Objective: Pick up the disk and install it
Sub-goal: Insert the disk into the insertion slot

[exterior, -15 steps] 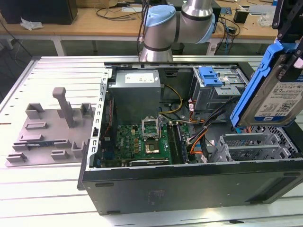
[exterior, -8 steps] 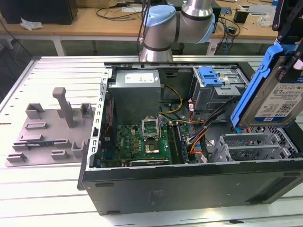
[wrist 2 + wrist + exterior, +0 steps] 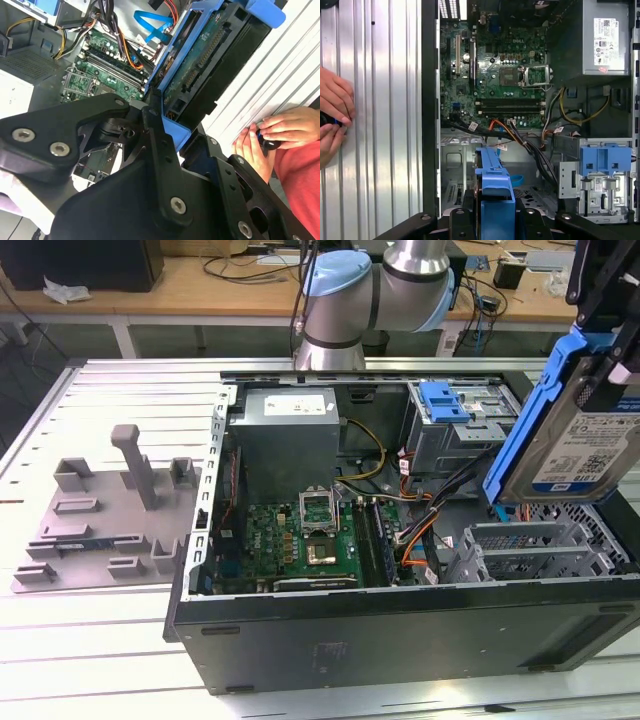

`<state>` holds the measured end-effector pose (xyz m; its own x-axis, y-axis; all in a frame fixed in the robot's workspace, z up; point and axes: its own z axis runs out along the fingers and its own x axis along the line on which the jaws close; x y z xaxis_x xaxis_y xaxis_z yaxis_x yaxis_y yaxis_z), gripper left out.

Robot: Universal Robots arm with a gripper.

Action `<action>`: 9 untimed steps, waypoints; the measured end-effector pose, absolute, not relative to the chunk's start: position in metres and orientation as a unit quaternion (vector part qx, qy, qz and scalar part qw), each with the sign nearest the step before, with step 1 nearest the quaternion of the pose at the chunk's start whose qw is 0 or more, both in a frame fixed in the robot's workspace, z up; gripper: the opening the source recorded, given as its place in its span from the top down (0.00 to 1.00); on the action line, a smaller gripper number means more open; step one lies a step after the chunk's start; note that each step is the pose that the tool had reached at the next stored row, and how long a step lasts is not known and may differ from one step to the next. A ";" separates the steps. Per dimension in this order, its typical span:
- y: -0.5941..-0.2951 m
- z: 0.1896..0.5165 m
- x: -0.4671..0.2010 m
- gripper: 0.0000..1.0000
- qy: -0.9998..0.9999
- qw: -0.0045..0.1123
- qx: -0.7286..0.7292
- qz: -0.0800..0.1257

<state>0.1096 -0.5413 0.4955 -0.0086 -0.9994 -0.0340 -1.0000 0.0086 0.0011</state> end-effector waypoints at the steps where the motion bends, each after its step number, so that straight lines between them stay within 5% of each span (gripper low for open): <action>1: -0.541 0.495 0.110 0.63 0.710 0.012 -0.704 0.012; 9: -0.543 0.492 0.110 0.63 0.710 0.012 -0.704 0.012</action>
